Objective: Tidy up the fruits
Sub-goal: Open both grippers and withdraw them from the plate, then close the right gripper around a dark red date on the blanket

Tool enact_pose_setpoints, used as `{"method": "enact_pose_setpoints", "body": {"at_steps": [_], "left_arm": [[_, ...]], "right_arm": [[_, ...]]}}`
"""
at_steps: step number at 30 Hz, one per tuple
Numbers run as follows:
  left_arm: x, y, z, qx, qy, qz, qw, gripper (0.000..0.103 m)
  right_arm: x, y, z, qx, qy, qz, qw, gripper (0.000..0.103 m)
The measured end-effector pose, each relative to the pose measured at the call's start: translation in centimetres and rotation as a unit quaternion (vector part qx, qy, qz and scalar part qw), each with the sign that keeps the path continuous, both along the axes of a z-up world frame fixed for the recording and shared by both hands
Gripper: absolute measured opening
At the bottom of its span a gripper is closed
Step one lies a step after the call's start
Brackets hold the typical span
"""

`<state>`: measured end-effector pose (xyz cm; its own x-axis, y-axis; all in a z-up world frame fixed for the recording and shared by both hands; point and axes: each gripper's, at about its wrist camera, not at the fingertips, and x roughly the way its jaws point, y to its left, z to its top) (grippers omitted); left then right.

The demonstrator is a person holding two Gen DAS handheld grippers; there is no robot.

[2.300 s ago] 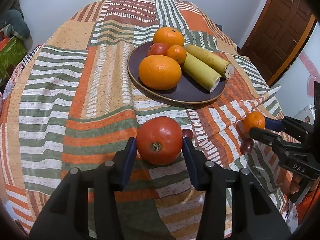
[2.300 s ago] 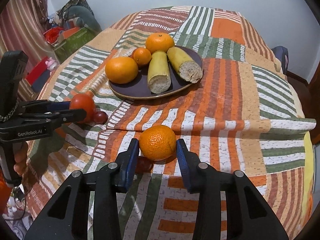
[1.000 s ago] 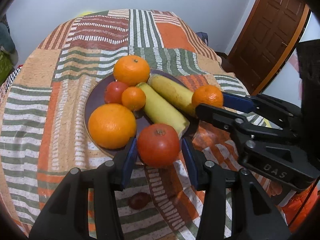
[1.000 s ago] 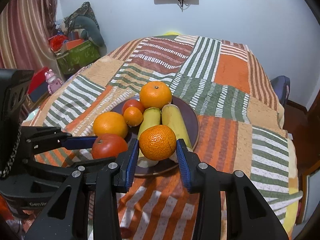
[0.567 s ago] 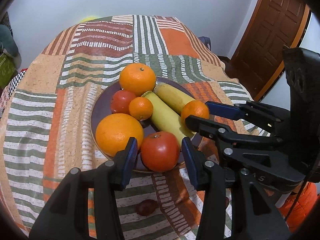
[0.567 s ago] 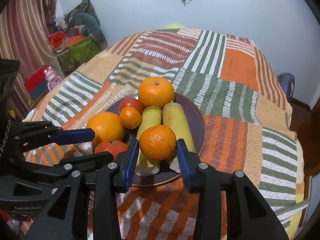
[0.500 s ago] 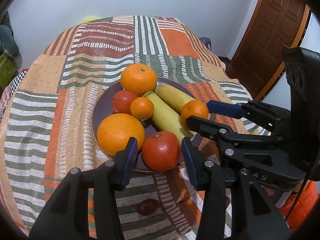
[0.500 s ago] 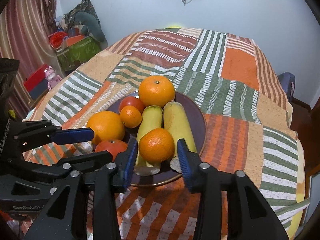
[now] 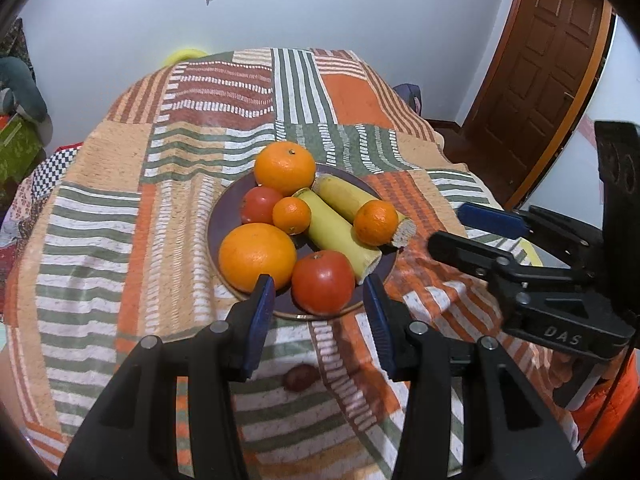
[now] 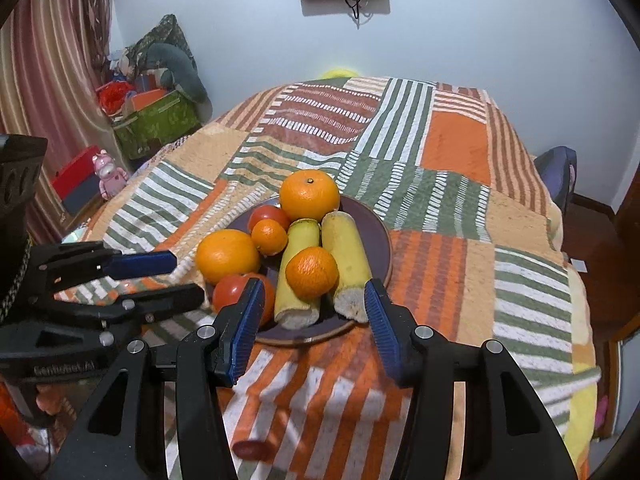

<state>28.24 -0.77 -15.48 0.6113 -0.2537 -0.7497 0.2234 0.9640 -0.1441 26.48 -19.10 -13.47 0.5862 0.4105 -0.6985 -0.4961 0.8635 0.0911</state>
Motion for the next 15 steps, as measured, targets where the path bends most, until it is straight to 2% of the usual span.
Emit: {"method": "enact_pose_setpoints", "body": {"at_steps": [7, 15], "left_arm": [[-2.9, 0.8, 0.5, 0.009, 0.003, 0.001, 1.0, 0.045], [-5.7, 1.6, -1.3, 0.007, 0.033, -0.001, 0.9994, 0.045]], "right_arm": [[-3.4, -0.9, 0.4, 0.003, 0.004, -0.006, 1.0, 0.048], [-6.5, -0.8, -1.4, 0.006, 0.034, -0.009, 0.999, 0.048]]}}
